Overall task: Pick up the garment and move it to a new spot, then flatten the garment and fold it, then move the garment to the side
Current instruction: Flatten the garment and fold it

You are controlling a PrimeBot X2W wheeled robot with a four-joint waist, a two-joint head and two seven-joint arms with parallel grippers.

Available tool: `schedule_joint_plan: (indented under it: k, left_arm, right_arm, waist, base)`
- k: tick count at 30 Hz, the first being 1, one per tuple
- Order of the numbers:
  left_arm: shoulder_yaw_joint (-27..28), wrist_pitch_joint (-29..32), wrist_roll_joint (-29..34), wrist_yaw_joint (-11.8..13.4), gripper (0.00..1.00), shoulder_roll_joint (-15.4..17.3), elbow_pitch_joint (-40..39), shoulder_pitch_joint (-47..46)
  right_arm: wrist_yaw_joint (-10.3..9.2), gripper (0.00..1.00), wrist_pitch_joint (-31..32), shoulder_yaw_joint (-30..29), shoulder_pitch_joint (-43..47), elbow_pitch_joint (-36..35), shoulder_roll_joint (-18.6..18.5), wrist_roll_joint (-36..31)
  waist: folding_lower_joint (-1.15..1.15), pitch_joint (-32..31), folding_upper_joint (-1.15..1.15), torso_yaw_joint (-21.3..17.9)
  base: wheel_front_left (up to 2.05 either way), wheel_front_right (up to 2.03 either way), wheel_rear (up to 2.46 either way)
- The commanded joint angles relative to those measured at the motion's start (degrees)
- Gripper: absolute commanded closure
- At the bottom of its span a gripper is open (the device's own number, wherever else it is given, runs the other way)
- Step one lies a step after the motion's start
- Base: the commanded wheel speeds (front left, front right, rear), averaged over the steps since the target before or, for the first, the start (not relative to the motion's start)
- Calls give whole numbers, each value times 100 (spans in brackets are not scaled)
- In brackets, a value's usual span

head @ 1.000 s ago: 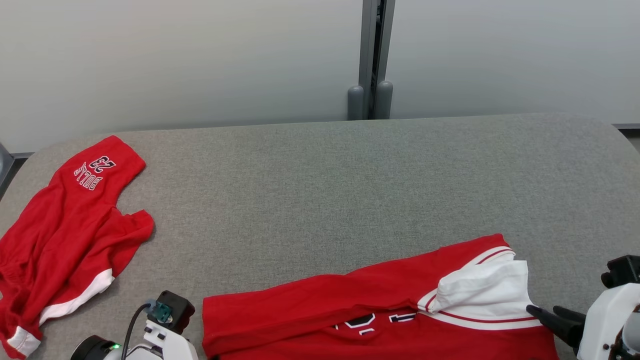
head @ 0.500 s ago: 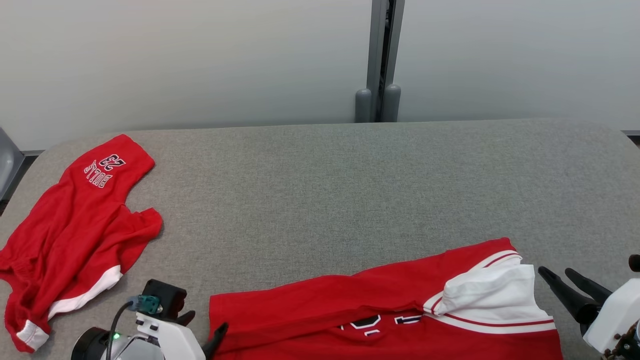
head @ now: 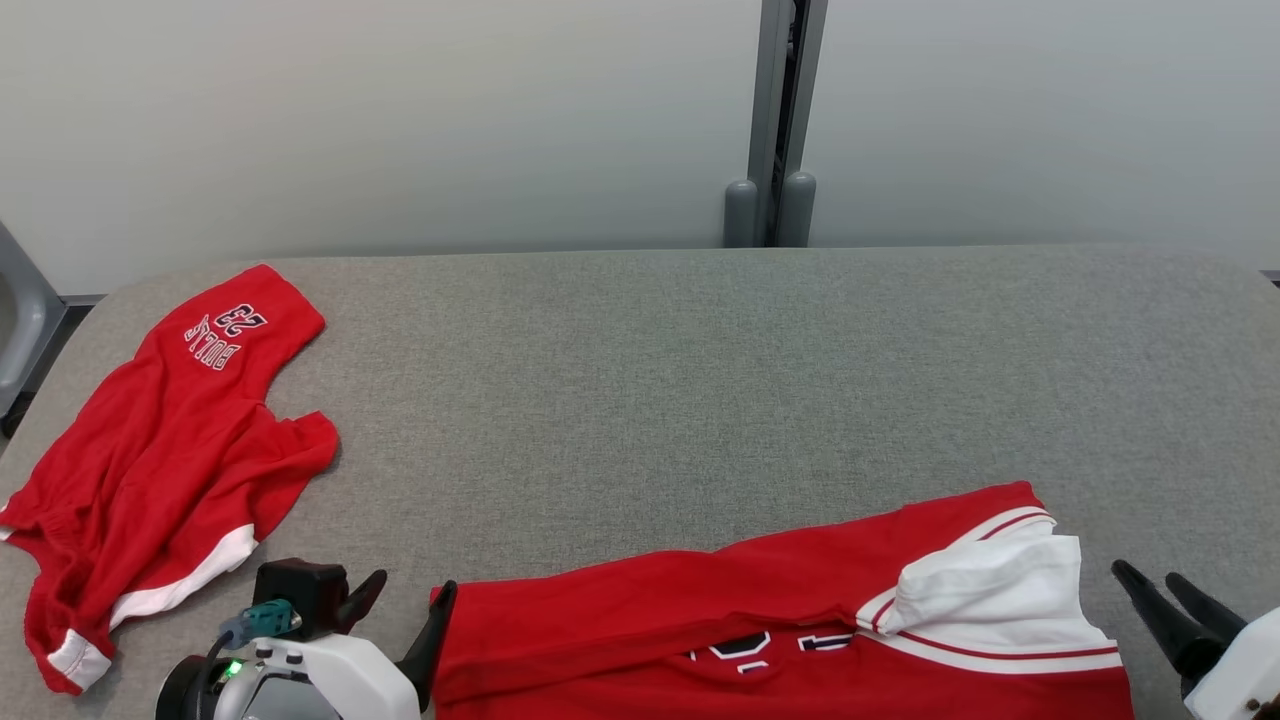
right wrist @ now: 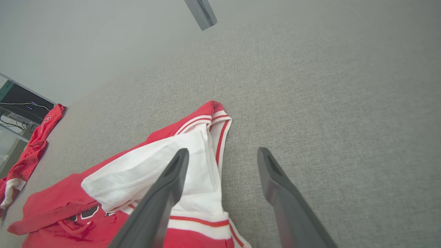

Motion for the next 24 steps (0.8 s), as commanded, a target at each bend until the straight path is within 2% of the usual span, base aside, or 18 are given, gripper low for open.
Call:
schedule_joint_plan:
  k: [1, 10, 24]
  left_arm:
    - [99, -183, -35, 47, 0, -49, 88, 112]
    - [609, -944, -32, 28, 0, -345, 399, 337]
    - [899, -1058, 106, -268, 0, -587, 738, 507]
  right_arm:
    - [2, 0, 61, -6, 91, 42, 73, 51]
    - [3, 0, 393, 12, -87, 351, 362, 101]
    - [4, 0, 847, -121, -258, 993, 720, 575]
  waist:
    - [0, -15, 0, 12]
    - [0, -29, 0, 128]
    - [0, 90, 0, 401]
  base:
    - [0, 0, 0]
    - [0, 0, 0]
    - [0, 0, 0]
